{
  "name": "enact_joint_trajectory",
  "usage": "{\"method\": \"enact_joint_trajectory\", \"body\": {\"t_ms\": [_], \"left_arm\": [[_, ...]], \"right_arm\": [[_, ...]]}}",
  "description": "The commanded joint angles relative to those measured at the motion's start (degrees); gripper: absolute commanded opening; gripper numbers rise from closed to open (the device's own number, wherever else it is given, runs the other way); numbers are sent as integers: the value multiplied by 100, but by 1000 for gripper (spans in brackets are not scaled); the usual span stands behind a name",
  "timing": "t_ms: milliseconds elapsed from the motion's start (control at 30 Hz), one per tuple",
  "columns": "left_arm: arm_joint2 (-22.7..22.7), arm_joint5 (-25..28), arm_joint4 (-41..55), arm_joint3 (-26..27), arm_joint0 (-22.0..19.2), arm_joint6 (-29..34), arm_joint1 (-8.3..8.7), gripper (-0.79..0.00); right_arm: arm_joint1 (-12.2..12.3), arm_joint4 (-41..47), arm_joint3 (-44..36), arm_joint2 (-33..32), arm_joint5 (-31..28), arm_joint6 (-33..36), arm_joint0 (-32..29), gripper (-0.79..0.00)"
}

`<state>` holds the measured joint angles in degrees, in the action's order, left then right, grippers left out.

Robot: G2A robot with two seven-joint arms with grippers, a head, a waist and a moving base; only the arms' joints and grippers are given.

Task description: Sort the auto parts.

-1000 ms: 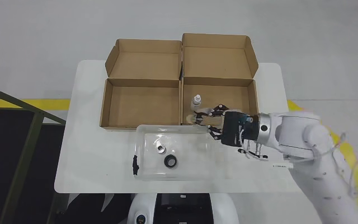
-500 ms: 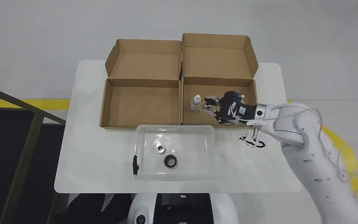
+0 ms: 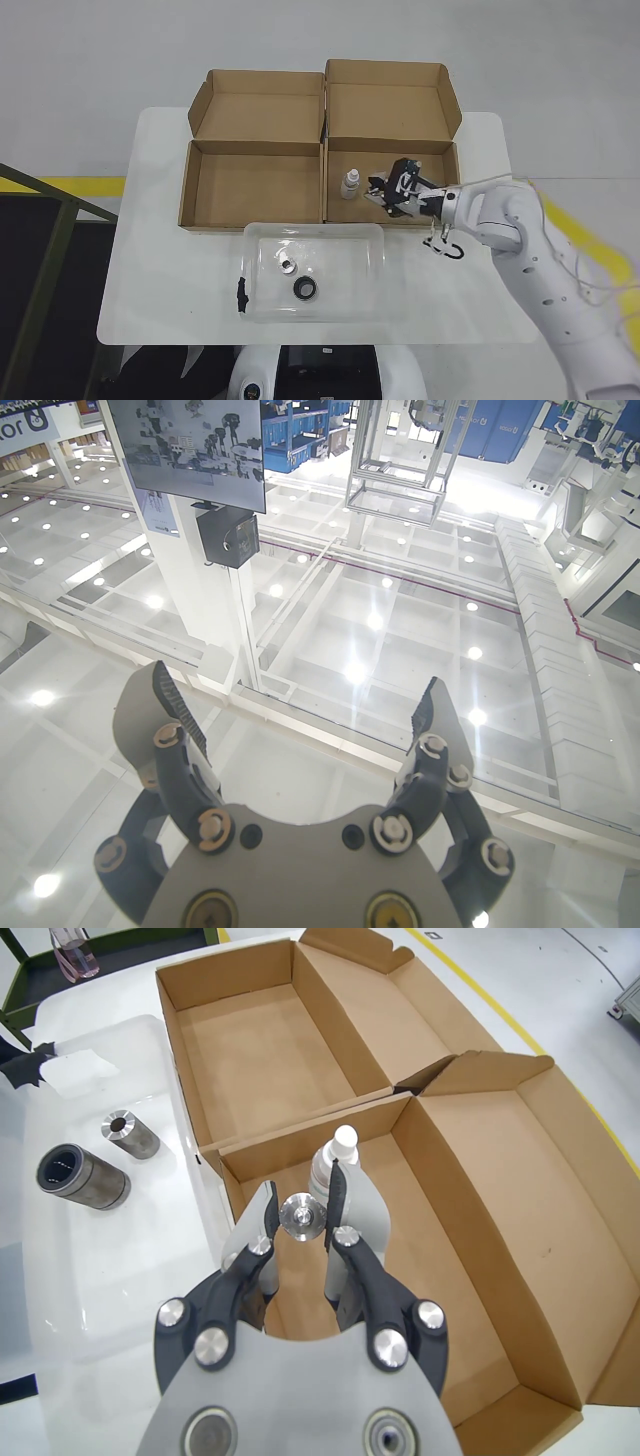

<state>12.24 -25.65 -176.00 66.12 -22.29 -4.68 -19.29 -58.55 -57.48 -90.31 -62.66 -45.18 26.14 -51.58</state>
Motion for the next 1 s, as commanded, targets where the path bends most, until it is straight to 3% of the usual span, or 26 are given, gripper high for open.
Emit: {"method": "enact_joint_trajectory", "body": {"t_ms": [0,767,800,867,967], "left_arm": [[0,0,0,0,0,0,0,0],[0,0,0,0,0,0,0,0],[0,0,0,0,0,0,0,0],[0,0,0,0,0,0,0,0],[0,0,0,0,0,0,0,0]], "right_arm": [[-17,-11,109,67,34,-12,40,-785],[-272,-161,1469,763,372,-198,610,-785],[-280,-172,1494,780,386,-201,621,-748],[-292,-199,1524,802,405,-201,646,-536],[-305,-211,1565,822,390,-194,669,-456]]}}
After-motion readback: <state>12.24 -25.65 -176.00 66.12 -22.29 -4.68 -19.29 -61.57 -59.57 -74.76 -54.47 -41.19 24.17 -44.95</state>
